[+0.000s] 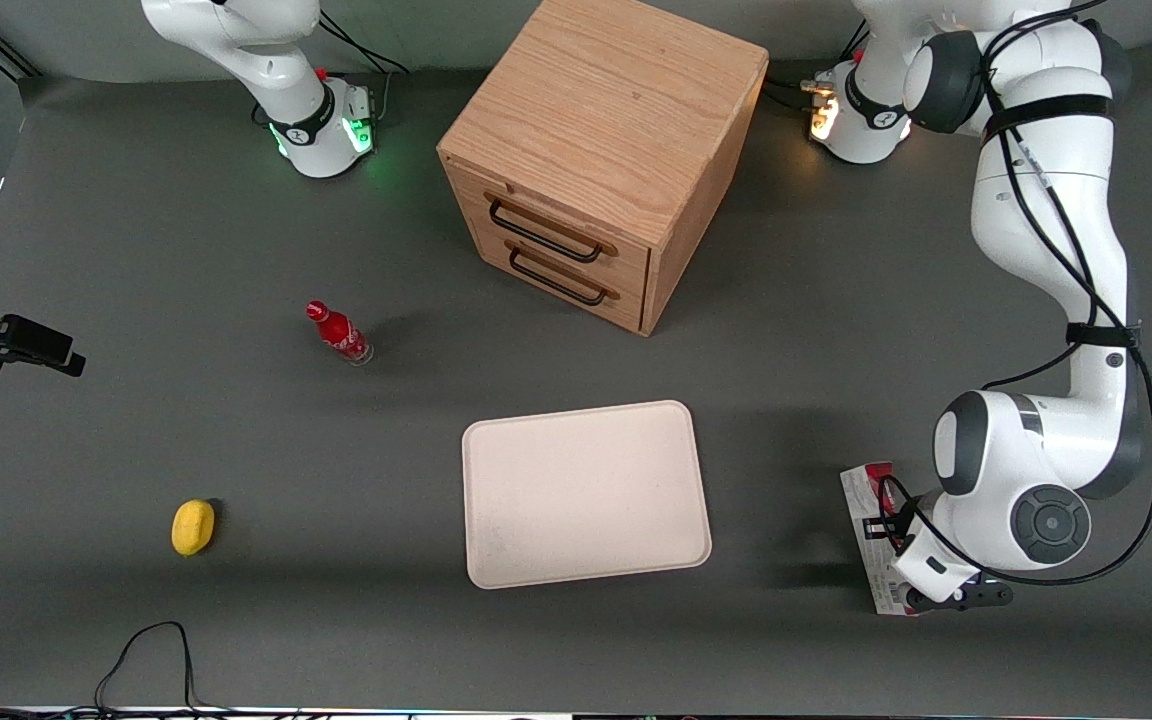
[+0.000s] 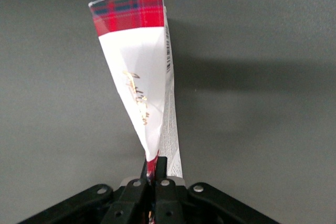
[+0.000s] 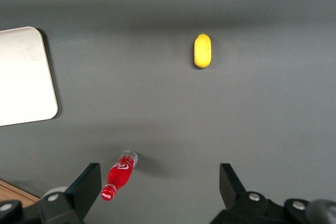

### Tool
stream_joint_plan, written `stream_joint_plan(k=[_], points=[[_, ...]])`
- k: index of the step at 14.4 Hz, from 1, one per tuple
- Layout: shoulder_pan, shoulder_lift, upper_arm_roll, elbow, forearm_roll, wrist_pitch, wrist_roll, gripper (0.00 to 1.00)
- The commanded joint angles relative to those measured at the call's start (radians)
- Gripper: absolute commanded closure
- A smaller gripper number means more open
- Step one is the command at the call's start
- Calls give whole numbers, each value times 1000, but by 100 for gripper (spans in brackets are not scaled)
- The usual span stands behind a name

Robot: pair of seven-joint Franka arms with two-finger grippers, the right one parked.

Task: Place red cookie box on tray
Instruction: 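Close the left gripper on the end of the cookie box, then lift the box upright and carry it over the white tray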

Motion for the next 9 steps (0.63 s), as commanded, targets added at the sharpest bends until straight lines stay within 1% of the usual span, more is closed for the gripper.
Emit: stream_joint_plan(k=[1,4,7,9], points=[[-1,-60,1,62,-2,-154,-8,100],[-1,-128,-2,140,-2,-355,-4,100],[-1,-301,-2,139,-8,-491,-4,100],[-1,-393,-2,137,-7,-585,-6,100]])
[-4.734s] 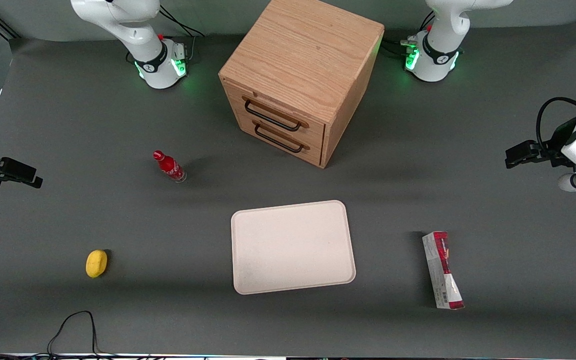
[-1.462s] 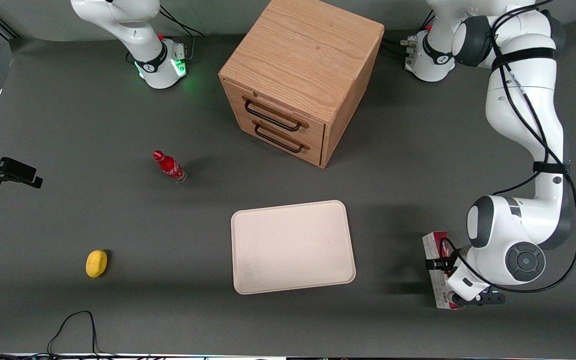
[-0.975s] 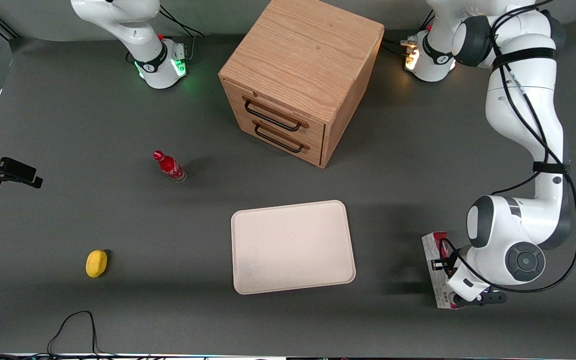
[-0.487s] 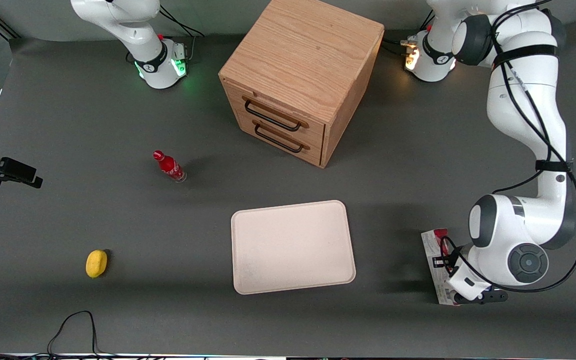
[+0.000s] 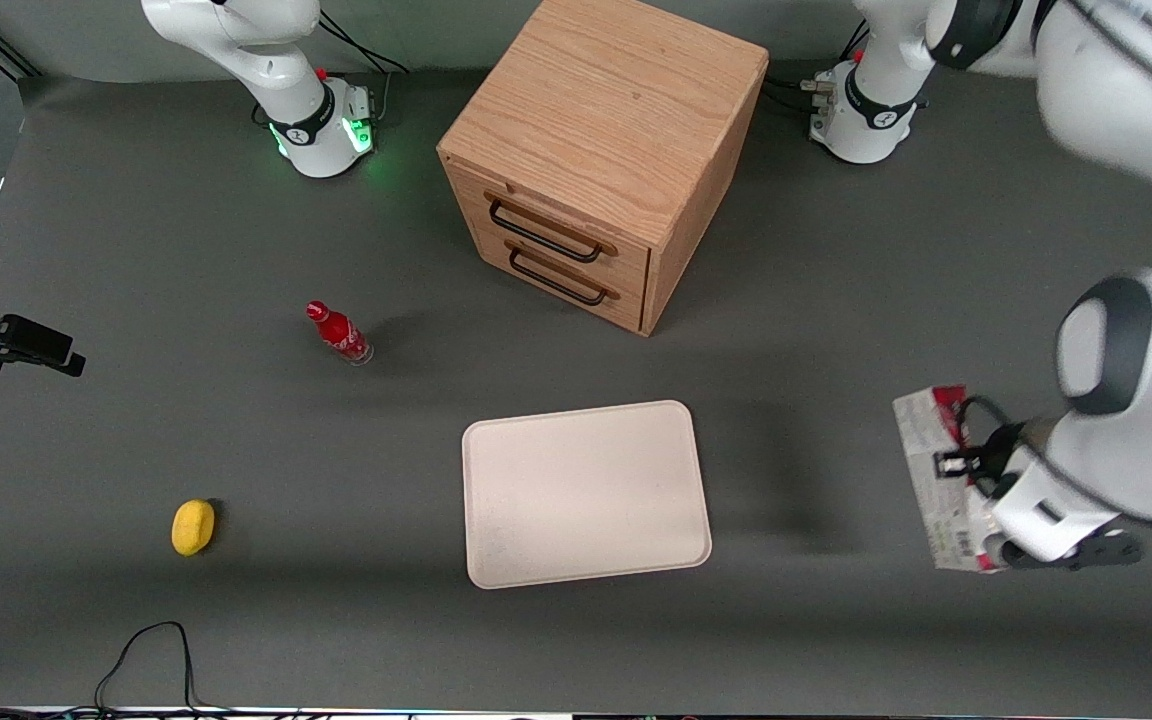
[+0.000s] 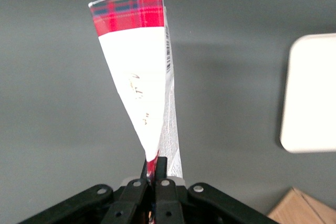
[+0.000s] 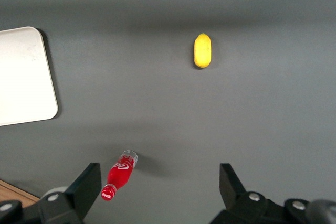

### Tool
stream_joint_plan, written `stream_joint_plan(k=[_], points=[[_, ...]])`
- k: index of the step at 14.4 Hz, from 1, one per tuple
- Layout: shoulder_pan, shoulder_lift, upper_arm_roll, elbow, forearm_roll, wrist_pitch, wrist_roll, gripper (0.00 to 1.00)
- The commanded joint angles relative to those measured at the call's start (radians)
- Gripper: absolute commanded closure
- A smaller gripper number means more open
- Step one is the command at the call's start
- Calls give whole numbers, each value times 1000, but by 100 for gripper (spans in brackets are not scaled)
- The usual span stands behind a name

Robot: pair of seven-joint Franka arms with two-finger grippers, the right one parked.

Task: Place red cookie box on tray
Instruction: 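Lift the box upright and carry it over the white tray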

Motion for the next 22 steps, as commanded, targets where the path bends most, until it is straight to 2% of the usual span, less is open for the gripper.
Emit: stream_joint_plan(k=[1,5,9,16,22], points=[[-3,-144,-1,-38,-6,-107,-6,100],[-20,-181,-11,-40,-10,-128,-23,100],[-119,-165,-99,-37,-13,-65,-226,100],[-338,-119,-100,-35,-3,73,-490,100],[-392,5,-93,-47,27,208,-552,100]])
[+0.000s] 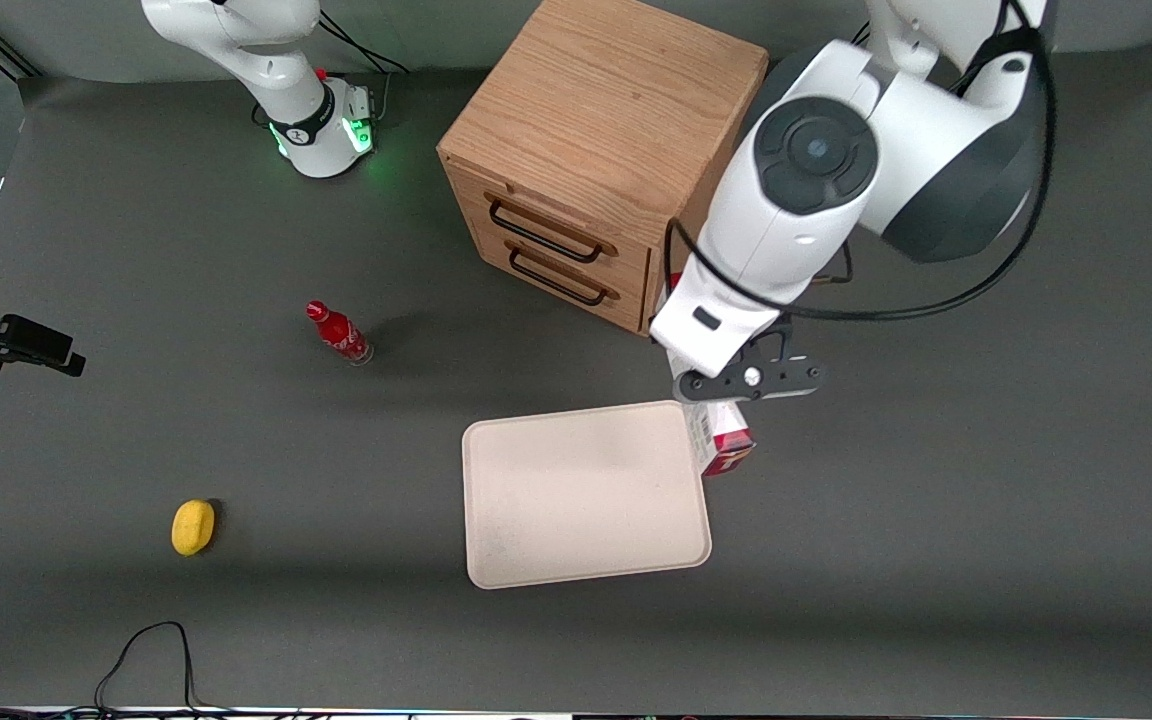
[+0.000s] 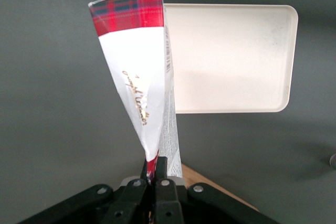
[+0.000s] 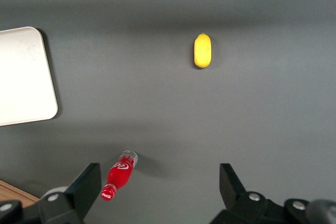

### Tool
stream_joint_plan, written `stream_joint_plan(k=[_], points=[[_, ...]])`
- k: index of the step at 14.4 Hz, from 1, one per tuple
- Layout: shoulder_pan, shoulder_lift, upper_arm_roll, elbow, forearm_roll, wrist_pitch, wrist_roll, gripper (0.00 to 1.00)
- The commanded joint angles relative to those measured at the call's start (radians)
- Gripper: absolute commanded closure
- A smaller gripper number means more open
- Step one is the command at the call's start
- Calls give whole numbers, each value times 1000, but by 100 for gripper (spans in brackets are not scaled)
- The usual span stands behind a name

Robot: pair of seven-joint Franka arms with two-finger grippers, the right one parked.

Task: Place red cookie box on tray
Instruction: 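Lift the box upright and carry it over the white tray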

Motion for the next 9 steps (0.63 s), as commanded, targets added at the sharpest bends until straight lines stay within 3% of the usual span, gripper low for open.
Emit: stream_joint_plan(k=[1,9], points=[[-13,84,13,1,23,95,-18,100],[-8,236,14,-139,64,360,48,100]])
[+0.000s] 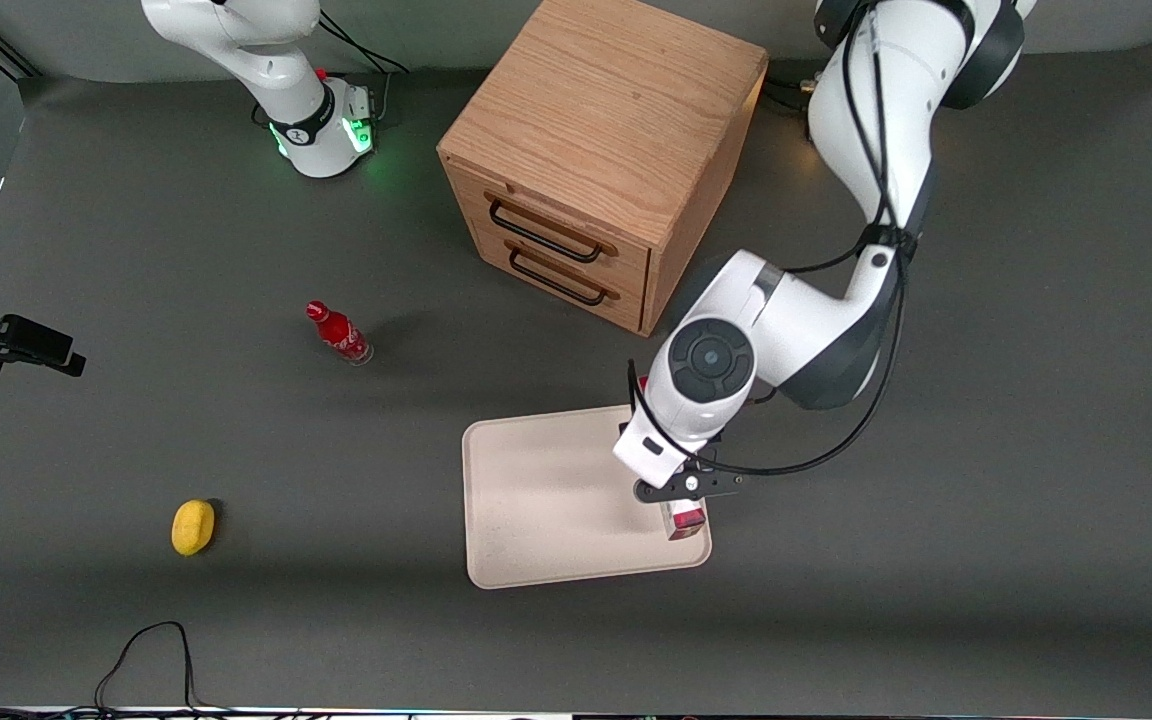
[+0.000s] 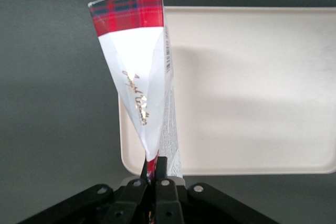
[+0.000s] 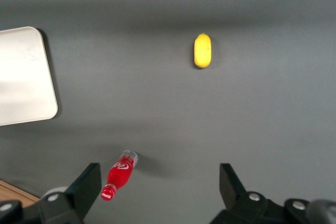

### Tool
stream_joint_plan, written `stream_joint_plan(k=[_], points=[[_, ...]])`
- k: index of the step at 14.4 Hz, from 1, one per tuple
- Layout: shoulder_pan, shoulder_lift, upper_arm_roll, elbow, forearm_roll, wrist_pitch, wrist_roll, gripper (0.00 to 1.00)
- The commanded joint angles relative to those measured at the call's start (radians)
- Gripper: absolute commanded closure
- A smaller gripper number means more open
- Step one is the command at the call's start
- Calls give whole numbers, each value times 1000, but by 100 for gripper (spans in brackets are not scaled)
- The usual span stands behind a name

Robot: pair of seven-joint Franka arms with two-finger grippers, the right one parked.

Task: Place red cookie box on tray
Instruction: 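Lower the box onto the tray and open the left gripper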

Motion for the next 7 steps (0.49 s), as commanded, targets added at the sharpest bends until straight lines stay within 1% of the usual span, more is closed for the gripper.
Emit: stream_joint_plan(k=[1,7], points=[[-4,-7,10,-54,18,44,44,100],[5,55,11,-54,21,92,65,100]])
